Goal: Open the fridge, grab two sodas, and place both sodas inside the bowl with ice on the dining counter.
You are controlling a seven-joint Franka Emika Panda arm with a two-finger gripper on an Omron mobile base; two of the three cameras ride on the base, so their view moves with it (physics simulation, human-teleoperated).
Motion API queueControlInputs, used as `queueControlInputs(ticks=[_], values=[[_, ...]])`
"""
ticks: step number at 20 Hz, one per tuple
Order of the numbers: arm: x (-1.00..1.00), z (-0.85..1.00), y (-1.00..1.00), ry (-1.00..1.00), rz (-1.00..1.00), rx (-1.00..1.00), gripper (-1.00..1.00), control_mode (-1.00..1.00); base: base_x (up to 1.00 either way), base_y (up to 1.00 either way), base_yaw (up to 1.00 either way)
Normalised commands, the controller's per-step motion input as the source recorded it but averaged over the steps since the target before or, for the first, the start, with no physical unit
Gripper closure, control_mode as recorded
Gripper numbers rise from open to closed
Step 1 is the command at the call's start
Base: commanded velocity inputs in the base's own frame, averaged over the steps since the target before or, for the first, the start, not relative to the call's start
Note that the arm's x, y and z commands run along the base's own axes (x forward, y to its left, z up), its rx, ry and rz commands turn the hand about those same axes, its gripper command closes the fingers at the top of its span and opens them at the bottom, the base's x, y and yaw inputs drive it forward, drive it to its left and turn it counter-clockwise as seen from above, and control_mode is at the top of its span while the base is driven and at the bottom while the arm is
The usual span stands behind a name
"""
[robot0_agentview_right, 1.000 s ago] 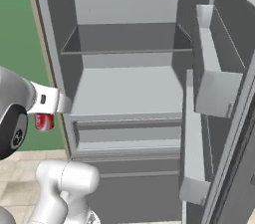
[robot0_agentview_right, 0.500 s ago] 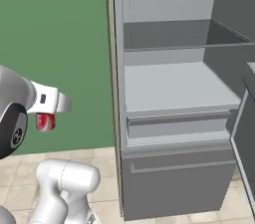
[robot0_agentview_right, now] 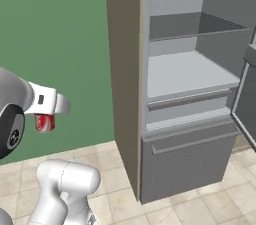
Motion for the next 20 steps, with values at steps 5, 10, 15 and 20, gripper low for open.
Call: queueControlInputs(ticks=[5, 10, 15, 20], values=[[0.00, 0.00, 0.00, 0.00, 0.00, 0.00, 1.00, 1.00, -0.66, 0.20, -0.37], [0.00, 0.00, 0.00, 0.00, 0.00, 0.00, 1.00, 1.00, -0.64, 0.17, -0.38], [0.00, 0.00, 0.00, 0.00, 0.00, 0.00, 1.00, 1.00, -0.45, 0.61, -0.32], [0.00, 0.00, 0.00, 0.00, 0.00, 0.00, 1.00, 1.00, -0.58, 0.42, -0.42]])
